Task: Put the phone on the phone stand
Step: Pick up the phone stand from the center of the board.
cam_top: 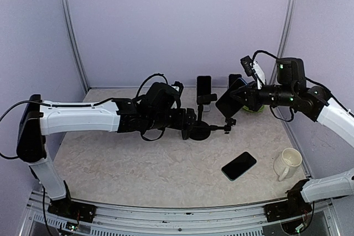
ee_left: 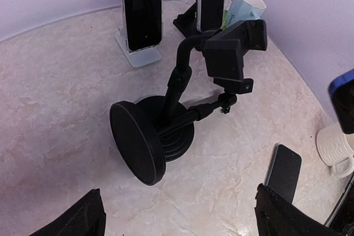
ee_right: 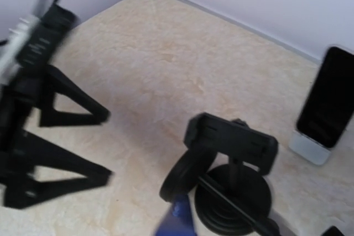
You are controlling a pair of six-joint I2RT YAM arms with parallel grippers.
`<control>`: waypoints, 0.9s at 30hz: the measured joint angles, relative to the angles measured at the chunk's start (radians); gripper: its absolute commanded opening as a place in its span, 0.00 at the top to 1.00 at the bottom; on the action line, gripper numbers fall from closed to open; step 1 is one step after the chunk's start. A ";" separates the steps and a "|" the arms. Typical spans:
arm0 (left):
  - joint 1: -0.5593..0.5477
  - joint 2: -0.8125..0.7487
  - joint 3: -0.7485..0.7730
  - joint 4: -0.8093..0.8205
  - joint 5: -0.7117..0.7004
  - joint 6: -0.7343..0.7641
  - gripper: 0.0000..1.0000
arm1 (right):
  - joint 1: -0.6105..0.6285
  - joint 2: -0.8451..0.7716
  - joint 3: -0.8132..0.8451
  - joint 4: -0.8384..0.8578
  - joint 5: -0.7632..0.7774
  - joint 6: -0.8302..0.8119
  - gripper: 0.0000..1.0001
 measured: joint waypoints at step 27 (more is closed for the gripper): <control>0.072 0.416 0.337 -0.167 -0.031 -0.104 0.38 | -0.013 -0.152 -0.086 0.040 0.044 -0.004 1.00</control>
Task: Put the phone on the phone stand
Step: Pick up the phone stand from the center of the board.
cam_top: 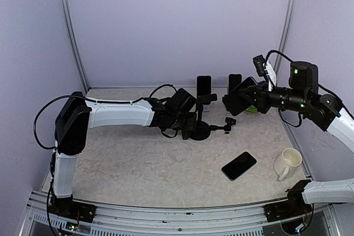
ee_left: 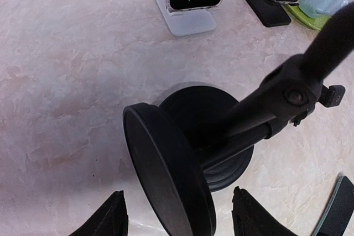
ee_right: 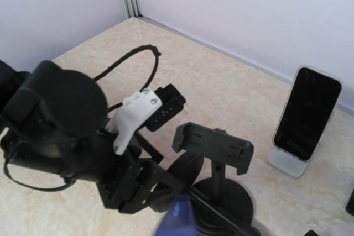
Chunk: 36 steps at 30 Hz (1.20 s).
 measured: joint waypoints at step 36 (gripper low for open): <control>0.044 -0.079 -0.166 0.159 0.048 -0.052 1.00 | 0.000 -0.012 -0.016 0.001 0.000 -0.011 1.00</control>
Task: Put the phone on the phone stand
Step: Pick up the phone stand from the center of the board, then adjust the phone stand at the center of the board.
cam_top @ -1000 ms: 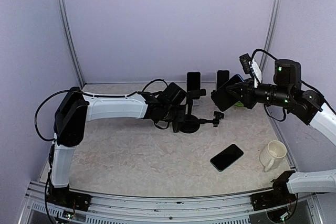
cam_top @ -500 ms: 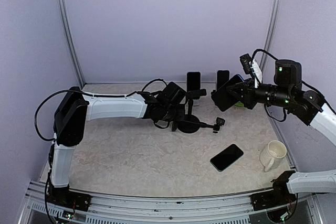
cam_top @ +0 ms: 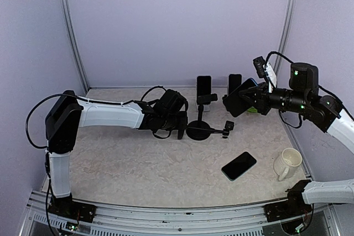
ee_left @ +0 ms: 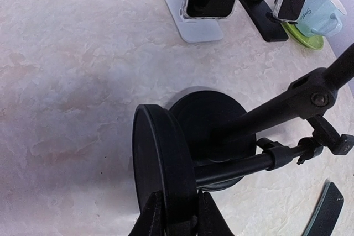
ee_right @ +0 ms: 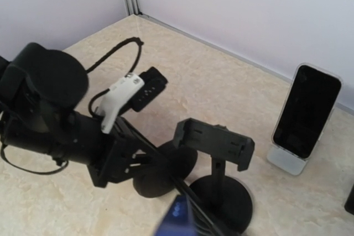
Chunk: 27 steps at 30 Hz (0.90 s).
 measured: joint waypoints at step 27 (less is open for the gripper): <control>0.058 -0.380 -0.660 0.470 0.143 -0.142 1.00 | 0.000 0.000 0.000 0.000 0.000 0.001 1.00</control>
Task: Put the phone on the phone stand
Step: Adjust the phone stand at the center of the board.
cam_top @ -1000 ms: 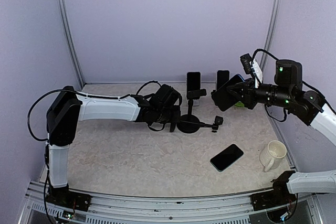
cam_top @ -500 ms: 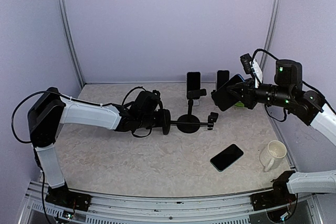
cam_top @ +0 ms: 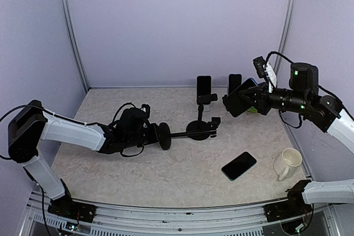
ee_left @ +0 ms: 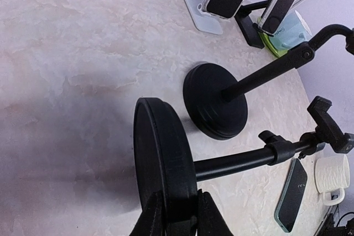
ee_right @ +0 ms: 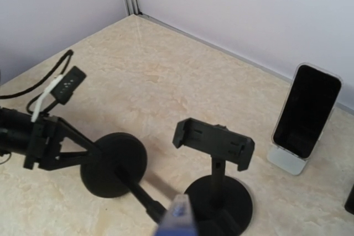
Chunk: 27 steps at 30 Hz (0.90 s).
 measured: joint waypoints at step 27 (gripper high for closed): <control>0.000 -0.140 -0.254 0.164 -0.057 -0.213 1.00 | 0.000 0.069 -0.109 0.088 -0.023 0.103 1.00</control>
